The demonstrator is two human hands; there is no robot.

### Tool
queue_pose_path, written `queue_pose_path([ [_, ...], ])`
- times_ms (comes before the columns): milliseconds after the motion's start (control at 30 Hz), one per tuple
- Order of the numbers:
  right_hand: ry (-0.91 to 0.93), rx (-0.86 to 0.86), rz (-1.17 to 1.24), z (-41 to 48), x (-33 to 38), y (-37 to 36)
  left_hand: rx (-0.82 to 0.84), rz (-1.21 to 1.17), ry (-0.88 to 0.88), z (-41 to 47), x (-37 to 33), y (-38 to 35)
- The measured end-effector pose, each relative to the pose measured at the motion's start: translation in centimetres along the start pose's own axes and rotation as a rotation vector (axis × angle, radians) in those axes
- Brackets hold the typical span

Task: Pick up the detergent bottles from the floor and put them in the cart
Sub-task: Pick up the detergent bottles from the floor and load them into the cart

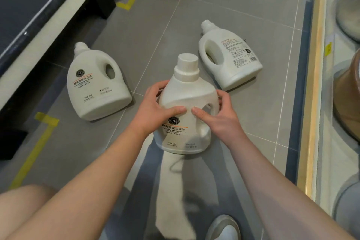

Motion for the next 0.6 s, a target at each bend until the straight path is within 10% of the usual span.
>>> queue_pose_path([
  [600,0.074,0.238,-0.255,-5.4,0.0,-0.8,0.259,0.33,-0.137,-4.3,0.7,-0.8],
])
Point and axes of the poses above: each hand's wrist, its own z-axis towards the middle knuckle, its own y-axis out of the back of the hand, x = y × z, the point moved 9 cm from there along z, towards the middle knuckle, and after that the axes turned 12 degrees about z, right-handed, at the moved point
